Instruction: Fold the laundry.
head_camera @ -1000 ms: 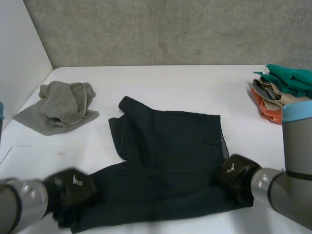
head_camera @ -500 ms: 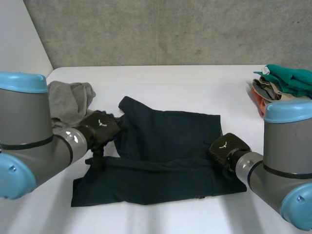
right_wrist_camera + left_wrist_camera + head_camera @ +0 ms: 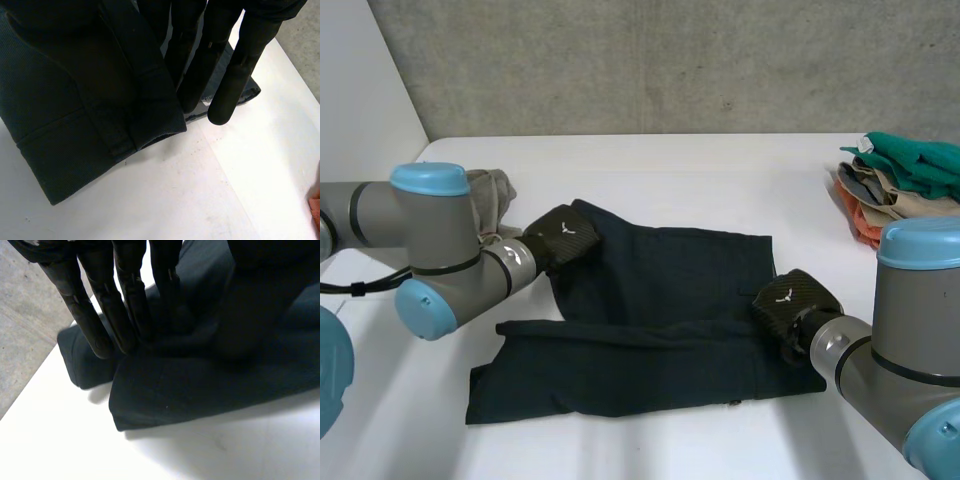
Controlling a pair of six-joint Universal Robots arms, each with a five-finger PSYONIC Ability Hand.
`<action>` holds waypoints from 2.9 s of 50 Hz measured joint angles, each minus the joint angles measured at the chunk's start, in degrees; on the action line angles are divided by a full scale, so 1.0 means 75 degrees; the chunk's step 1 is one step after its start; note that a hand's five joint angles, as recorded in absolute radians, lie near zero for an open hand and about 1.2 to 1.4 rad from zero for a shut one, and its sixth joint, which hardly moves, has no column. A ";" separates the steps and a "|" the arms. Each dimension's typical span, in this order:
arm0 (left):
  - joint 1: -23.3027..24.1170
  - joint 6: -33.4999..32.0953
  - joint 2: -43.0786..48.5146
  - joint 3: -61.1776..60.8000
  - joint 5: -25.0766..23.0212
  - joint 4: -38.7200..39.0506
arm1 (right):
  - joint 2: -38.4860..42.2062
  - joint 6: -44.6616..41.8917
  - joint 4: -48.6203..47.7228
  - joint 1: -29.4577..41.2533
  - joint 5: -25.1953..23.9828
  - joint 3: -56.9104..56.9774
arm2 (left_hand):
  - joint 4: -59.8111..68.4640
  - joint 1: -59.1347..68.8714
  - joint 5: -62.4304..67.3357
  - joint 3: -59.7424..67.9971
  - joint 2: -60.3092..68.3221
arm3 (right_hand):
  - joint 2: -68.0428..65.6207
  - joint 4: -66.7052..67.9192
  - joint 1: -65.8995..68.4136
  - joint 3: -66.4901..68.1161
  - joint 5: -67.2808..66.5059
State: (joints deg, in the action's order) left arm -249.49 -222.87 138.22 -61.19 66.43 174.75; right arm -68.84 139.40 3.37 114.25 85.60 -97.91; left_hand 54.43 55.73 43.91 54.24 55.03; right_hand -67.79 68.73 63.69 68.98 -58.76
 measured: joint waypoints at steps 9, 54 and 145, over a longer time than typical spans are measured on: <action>-0.0040 -0.0475 -0.0036 -0.0007 0.1044 0.0000 | -0.0047 0.0011 -0.0016 0.0001 -0.0005 -0.0013 | 0.1888 0.1444 0.1644 0.1845 0.1774 | 0.0001 0.0000 0.0000 -0.0001 0.0000; 0.0063 -0.0633 -0.0068 -0.0405 0.0934 -0.0392 | -0.0201 0.0051 -0.0141 0.0147 -0.0082 -0.0260 | 0.0522 0.0676 0.0496 0.0511 0.0444 | -0.0001 0.0000 0.0030 0.0000 -0.0001; -0.0745 -0.0143 -0.5260 -0.4608 0.1769 -0.2180 | -0.1051 -0.0866 0.1513 0.0032 -0.0415 0.0425 | 0.1905 0.1440 0.1846 0.1849 0.1812 | -0.0001 0.0001 0.0030 0.0001 -0.0023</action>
State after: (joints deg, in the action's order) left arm -255.08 -223.95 98.77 -95.74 79.70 158.40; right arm -76.73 132.90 14.71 114.49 82.49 -94.72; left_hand 68.72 66.54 57.75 68.11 68.62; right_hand -67.79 68.74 63.91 68.99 -58.93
